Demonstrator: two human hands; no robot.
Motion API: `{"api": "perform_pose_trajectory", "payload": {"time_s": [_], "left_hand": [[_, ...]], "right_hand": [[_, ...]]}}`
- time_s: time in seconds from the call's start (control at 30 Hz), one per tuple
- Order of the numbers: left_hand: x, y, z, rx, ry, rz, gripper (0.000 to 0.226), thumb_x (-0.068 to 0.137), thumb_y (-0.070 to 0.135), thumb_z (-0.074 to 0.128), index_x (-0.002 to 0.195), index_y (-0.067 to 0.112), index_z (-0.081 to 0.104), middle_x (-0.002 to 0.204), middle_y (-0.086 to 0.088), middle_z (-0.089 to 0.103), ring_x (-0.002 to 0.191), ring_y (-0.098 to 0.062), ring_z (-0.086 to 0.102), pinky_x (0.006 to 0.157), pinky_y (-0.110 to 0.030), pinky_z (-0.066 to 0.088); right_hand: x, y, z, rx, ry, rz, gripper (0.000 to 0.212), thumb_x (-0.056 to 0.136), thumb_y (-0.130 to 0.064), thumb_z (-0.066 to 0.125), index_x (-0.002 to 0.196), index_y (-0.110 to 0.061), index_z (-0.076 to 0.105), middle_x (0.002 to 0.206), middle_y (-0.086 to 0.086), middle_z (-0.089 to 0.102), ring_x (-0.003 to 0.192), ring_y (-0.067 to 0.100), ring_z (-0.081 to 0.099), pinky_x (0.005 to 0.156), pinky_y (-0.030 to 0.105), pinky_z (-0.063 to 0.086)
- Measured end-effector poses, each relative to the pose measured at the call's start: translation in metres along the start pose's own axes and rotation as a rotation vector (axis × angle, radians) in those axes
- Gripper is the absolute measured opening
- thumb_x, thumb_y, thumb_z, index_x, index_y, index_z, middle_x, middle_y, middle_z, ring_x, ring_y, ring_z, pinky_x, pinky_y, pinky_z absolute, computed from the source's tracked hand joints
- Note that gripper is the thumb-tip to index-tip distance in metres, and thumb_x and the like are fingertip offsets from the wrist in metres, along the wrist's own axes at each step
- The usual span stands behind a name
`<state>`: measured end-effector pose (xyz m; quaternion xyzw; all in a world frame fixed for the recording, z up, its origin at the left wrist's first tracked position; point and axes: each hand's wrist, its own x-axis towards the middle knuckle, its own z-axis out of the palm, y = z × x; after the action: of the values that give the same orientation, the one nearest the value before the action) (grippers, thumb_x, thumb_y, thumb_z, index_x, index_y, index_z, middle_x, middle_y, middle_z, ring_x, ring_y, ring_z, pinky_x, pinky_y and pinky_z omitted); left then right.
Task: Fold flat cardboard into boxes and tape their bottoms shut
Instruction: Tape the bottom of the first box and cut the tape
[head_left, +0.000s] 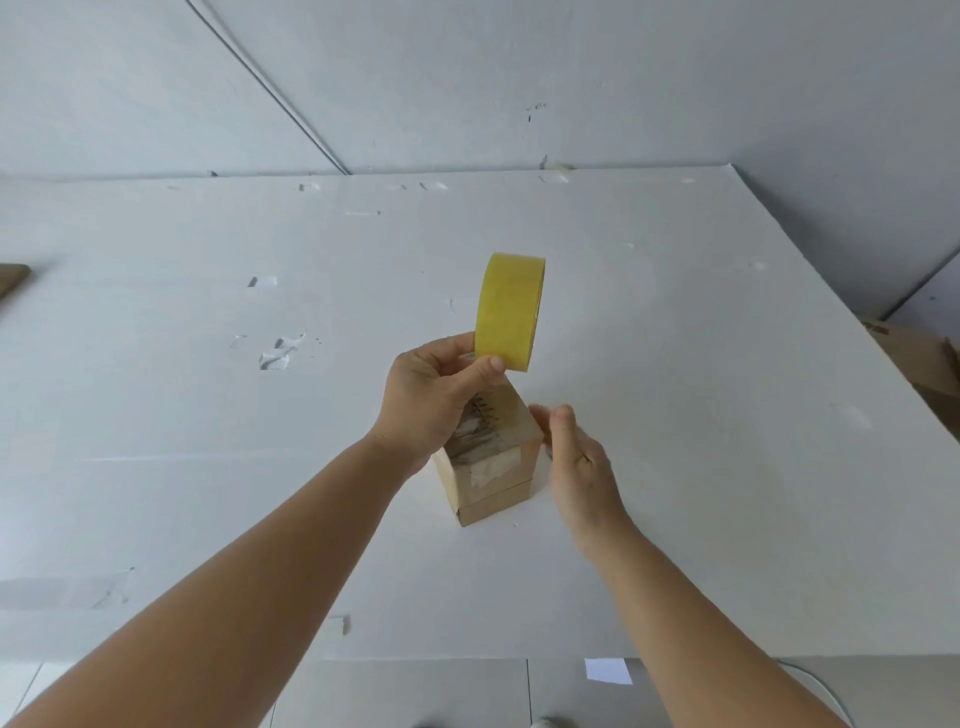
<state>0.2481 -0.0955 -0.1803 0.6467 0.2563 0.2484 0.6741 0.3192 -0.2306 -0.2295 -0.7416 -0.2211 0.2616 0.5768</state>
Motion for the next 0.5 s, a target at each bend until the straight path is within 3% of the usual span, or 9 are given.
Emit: {"api": "perform_pose_trajectory", "payload": {"time_s": [0.07,0.13,0.23,0.3,0.4,0.5], "left_hand": [[0.000,0.002,-0.001,-0.007,-0.032,-0.002,0.018,0.081,0.017,0.074,0.099,0.017,0.074,0.074,0.002,0.073,0.067,-0.006,0.067,0.063,-0.015,0.051],[0.000,0.006,-0.003,-0.014,-0.077,-0.002,0.017,0.083,0.016,0.071,0.100,0.014,0.074,0.074,0.001,0.073,0.069,-0.008,0.067,0.065,-0.016,0.051],[0.002,0.013,-0.006,-0.024,-0.132,0.007,0.012,0.085,0.016,0.069,0.096,0.018,0.074,0.074,0.004,0.072,0.069,-0.006,0.066,0.066,-0.013,0.049],[0.003,0.020,-0.009,-0.024,-0.180,-0.003,0.016,0.083,0.019,0.070,0.098,0.019,0.074,0.080,0.002,0.073,0.074,-0.006,0.065,0.069,-0.014,0.048],[0.002,0.030,-0.012,-0.054,-0.315,-0.059,0.039,0.074,0.022,0.075,0.112,0.016,0.070,0.096,-0.007,0.074,0.090,-0.013,0.069,0.075,-0.013,0.048],[0.002,0.039,-0.010,0.033,-0.272,-0.079,0.034,0.075,0.016,0.078,0.108,0.017,0.070,0.083,-0.002,0.075,0.077,-0.007,0.068,0.069,-0.012,0.049]], "right_hand": [[0.003,-0.014,-0.003,-0.012,0.097,-0.141,0.029,0.100,-0.035,0.040,0.121,-0.027,0.058,0.116,-0.017,0.061,0.112,-0.003,0.053,0.093,0.018,0.041],[0.007,-0.031,-0.008,-0.047,0.090,-0.250,0.028,0.092,-0.032,0.051,0.120,-0.034,0.055,0.116,-0.026,0.058,0.108,-0.012,0.049,0.091,0.010,0.038],[0.015,-0.045,-0.016,-0.262,0.042,-0.324,0.039,0.087,-0.020,0.059,0.124,-0.032,0.056,0.115,-0.021,0.058,0.100,-0.017,0.045,0.082,-0.002,0.030],[0.018,-0.049,-0.020,-0.398,0.106,-0.407,0.032,0.086,-0.016,0.063,0.116,-0.026,0.063,0.104,-0.016,0.060,0.093,-0.011,0.044,0.076,-0.001,0.030],[0.018,-0.055,-0.024,-0.459,0.201,-0.568,0.011,0.084,-0.018,0.068,0.095,-0.016,0.070,0.084,-0.014,0.060,0.074,-0.006,0.048,0.067,0.002,0.033],[0.014,-0.060,-0.026,-0.483,0.231,-0.665,0.008,0.086,-0.021,0.065,0.089,-0.014,0.068,0.080,-0.011,0.060,0.072,0.003,0.052,0.064,0.012,0.037]]}}
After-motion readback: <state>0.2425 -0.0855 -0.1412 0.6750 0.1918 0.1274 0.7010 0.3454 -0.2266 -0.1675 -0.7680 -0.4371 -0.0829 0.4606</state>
